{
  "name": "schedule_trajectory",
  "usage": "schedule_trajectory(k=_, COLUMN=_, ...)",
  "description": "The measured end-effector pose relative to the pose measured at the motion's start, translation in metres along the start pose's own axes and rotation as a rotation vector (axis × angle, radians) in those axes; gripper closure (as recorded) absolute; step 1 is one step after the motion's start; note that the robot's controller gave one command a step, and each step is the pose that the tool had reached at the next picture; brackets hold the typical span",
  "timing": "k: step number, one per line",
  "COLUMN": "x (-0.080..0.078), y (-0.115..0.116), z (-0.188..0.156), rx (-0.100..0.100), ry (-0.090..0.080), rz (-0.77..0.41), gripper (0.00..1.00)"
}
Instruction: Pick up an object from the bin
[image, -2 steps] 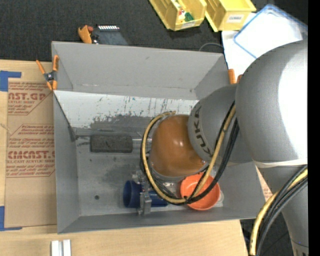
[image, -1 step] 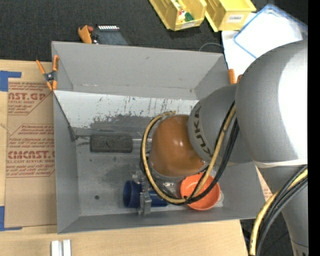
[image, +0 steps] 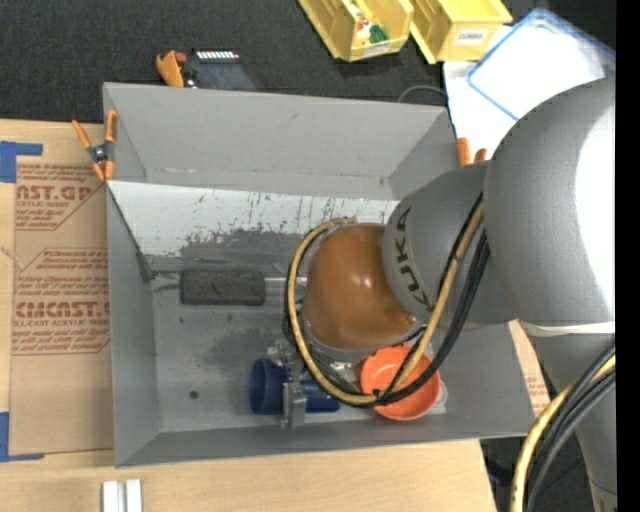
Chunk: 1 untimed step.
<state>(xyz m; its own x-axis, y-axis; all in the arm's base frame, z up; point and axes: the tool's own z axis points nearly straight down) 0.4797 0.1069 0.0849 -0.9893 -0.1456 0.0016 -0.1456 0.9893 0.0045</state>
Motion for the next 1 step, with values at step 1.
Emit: schedule_trajectory(k=1, x=-0.0006, y=0.0001, z=-0.0166, rx=0.0, ry=-0.002, rz=0.0, gripper=1.0)
